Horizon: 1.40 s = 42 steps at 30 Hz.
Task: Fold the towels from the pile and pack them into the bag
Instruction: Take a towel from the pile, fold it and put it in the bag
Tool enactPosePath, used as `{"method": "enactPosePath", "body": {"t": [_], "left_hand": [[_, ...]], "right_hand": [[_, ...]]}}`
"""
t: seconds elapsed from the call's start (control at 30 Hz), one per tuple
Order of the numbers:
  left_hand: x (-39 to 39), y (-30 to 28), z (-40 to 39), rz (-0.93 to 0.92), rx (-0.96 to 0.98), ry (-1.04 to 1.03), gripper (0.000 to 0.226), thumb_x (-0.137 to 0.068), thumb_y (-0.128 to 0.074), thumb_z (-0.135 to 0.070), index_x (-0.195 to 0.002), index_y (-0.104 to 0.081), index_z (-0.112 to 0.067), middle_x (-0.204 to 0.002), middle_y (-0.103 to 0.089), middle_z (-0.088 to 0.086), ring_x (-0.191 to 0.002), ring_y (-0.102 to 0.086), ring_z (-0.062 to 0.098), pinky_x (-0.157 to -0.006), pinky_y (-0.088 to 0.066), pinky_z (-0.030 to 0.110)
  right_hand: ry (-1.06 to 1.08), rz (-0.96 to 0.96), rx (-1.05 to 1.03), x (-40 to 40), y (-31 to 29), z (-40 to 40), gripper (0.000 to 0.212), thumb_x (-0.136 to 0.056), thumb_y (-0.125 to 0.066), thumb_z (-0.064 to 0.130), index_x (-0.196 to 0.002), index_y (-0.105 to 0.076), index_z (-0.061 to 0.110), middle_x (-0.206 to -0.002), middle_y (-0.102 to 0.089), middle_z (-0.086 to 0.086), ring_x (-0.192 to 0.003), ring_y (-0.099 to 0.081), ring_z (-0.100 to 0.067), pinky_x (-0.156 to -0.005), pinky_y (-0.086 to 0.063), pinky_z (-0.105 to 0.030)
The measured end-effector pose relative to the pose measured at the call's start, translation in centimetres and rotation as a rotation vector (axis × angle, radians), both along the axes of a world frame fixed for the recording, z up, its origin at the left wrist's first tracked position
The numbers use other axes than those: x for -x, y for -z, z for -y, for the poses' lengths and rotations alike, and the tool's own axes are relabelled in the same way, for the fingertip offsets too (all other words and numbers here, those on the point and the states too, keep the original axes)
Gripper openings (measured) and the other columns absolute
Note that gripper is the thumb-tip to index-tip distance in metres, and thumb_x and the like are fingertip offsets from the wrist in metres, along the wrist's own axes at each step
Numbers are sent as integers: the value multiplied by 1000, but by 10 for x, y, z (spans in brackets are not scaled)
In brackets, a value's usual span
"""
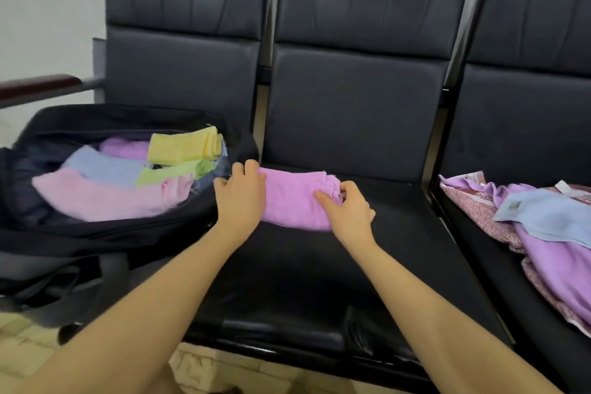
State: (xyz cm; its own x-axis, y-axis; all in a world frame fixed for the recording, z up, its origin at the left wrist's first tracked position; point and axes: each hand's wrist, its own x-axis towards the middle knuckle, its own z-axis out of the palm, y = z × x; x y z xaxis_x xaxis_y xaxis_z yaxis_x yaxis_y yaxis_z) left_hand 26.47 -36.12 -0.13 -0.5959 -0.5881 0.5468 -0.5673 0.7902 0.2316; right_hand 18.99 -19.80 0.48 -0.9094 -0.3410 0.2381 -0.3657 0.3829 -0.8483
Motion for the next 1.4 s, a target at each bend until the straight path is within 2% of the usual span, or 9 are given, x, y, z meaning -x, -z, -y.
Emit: {"method": "enactPosePath", "body": {"t": [0.13, 0.57, 0.73, 0.87, 1.0, 1.07, 1.13, 1.2, 1.4], "left_hand": [[-18, -23, 48, -9, -3, -52, 31, -101, -39, -23, -128, -46, -10, -121, -53, 13, -107, -52, 33, -87, -35, 41], [-33, -26, 246, -255, -215, -127, 29, -102, -37, -22, -124, -49, -8, -121, -49, 15, -107, -49, 36, -92, -29, 41], [-36, 14, 287, -124, -267, -178, 30, -100, -41, -18, -125, -50, -6, -121, -54, 17, -115, -48, 33, -92, -29, 41], [-41, 44, 302, 99, -365, -176, 38, -99, -44, -25, -135, -41, -13, -129, -53, 14, -119, -49, 32, -93, -27, 39], [-43, 45, 299, -26, -204, -147, 36, -92, -54, -29, -123, -56, -9, -120, -56, 17, -110, -52, 37, -86, -37, 45], [-43, 42, 294, -61, -91, 47, 47, -91, -38, -41, -111, -65, -9, -113, -64, 12, -106, -57, 34, -85, -42, 44], [-41, 41, 284, 185, -153, 188, 58, -96, -19, -47, -135, -51, -17, -139, -51, 2, -130, -43, 23, -105, -29, 42], [-36, 46, 284, 478, -291, 189, 52, -103, -13, -41, -153, -16, -25, -159, -15, -4, -146, -12, 15, -116, -5, 40], [-37, 38, 275, 483, -319, 118, 52, -104, -15, -41, -153, -7, -26, -161, -3, -3, -148, -1, 17, -116, 3, 41]], "right_hand": [[-49, 10, 35, -16, -23, 53, 23, -88, -61, 38, -91, -48, 20, -74, -53, 13, -70, -47, -1, -93, -27, -33], [-215, -131, 76, -7, -50, 257, 24, -91, -59, 39, -88, -45, 21, -71, -47, 14, -72, -43, -9, -79, -16, -31], [-145, -272, -266, -2, -6, 295, 32, -91, -54, 50, -99, -60, 20, -96, -63, 1, -98, -48, -21, -81, -18, -36], [-101, -469, -576, -4, 12, 305, 38, -91, -53, 49, -114, -61, 19, -122, -50, -4, -112, -40, -25, -94, -24, -39], [-211, -698, -528, -2, 9, 305, 54, -91, -57, 37, -141, -37, 29, -148, -29, 0, -131, -30, -24, -101, -17, -40], [-418, -764, -635, 4, 6, 303, 44, -99, -43, 38, -143, -38, 33, -155, -25, 5, -143, -16, -19, -107, -2, -43], [-544, -677, -810, 11, 6, 301, 47, -102, -26, 45, -145, -37, 31, -157, -23, 7, -147, -7, -14, -111, 13, -47], [-563, -593, -942, 15, 9, 298, 56, -101, -15, 52, -152, -21, 29, -160, -15, 8, -148, -3, -13, -110, 21, -51], [-548, -569, -942, 11, 14, 292, 58, -101, -12, 53, -153, -11, 30, -161, -7, 7, -148, 0, -15, -112, 17, -51]]}}
